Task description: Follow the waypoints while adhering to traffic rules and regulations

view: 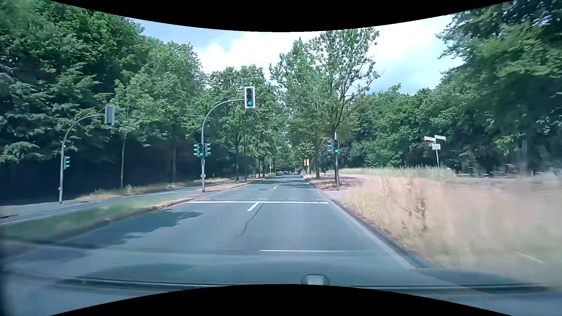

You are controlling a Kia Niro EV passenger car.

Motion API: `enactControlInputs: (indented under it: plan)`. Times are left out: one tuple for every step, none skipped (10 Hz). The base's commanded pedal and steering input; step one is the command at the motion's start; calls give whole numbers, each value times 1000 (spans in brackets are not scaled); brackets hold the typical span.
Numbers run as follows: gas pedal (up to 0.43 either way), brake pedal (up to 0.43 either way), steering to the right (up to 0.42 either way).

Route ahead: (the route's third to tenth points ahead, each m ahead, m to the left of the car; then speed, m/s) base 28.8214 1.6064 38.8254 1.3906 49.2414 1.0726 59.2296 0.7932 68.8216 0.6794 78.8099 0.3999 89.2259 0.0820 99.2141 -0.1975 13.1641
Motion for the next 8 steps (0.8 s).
enactControlInputs:
  plan:
    - [189,18,-3]
    - [189,18,-2]
    - [189,18,-2]
    - [189,18,-3]
    - [189,18,-2]
    - [177,18,-3]
    - [177,18,-2]
    - [177,18,-3]
